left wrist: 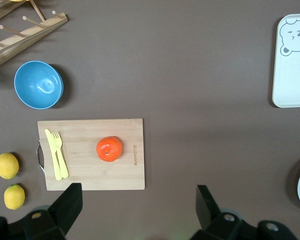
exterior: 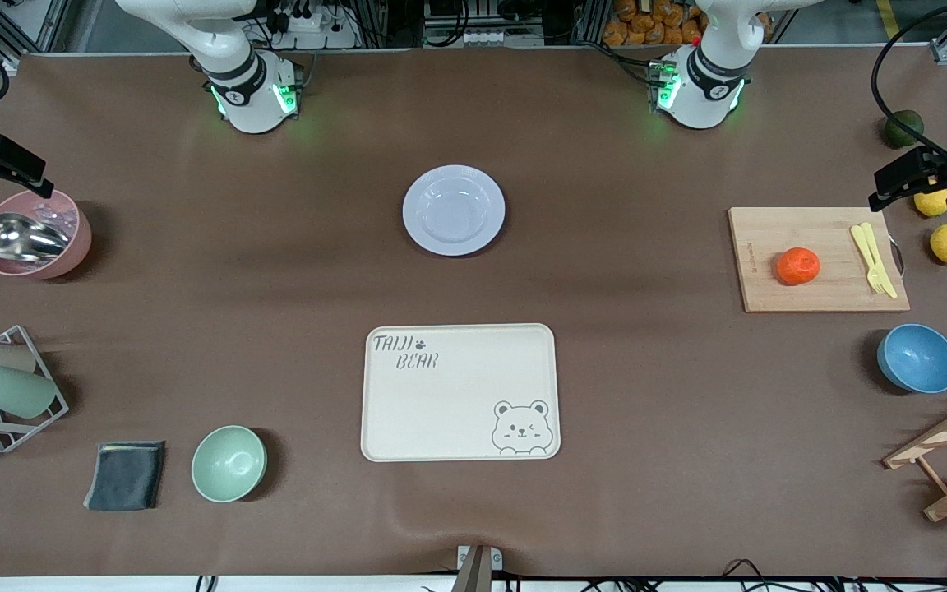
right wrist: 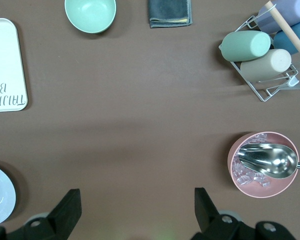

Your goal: Place orange and plate with both arms

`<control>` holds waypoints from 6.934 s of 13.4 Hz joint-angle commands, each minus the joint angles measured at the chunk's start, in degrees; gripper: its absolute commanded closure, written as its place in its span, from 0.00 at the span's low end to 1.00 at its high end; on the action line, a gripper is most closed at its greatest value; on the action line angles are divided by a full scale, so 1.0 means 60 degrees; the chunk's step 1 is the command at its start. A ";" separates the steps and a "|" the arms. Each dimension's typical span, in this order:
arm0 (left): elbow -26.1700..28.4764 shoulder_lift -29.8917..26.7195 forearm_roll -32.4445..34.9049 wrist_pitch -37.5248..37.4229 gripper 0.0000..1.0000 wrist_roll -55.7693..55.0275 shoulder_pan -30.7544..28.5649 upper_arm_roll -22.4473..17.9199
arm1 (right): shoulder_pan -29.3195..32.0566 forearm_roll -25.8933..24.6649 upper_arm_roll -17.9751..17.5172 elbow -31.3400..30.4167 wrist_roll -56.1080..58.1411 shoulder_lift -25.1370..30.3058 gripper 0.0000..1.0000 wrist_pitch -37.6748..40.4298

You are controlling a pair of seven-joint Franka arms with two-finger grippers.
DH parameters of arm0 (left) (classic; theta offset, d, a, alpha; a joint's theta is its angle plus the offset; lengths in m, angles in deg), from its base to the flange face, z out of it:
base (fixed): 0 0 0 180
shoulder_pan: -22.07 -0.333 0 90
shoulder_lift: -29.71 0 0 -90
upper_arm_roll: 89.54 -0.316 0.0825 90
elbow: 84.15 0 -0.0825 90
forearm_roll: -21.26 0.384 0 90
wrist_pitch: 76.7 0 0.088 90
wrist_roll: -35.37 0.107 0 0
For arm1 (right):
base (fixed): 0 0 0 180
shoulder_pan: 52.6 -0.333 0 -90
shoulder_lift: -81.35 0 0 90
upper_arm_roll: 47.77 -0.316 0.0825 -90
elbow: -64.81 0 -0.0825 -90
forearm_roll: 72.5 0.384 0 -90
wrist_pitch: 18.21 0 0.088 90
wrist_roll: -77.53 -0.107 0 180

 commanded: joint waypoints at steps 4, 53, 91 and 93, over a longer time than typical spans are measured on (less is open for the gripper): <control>-0.0666 0.0516 0.0707 -0.0169 0.00 0.0164 -0.0044 -0.0073 | -0.0076 -0.0107 0.0035 0.0072 -0.0004 0.0032 0.00 0.0046; 0.7651 0.2789 0.1005 0.8825 0.08 0.0443 -0.2461 -0.0015 | -0.1819 0.3087 0.0050 0.0849 0.1344 -0.5227 0.00 -0.0994; 0.1982 0.7080 0.0917 0.7988 0.63 -1.6488 0.5666 0.4515 | -0.1599 0.5327 0.0021 -0.0483 0.2545 -0.6165 0.00 -0.0334; 0.1982 0.7139 0.0917 0.8297 0.58 -1.6842 0.6529 0.3827 | -0.1701 0.5561 0.0021 -0.0790 0.2574 -0.6019 0.00 -0.0349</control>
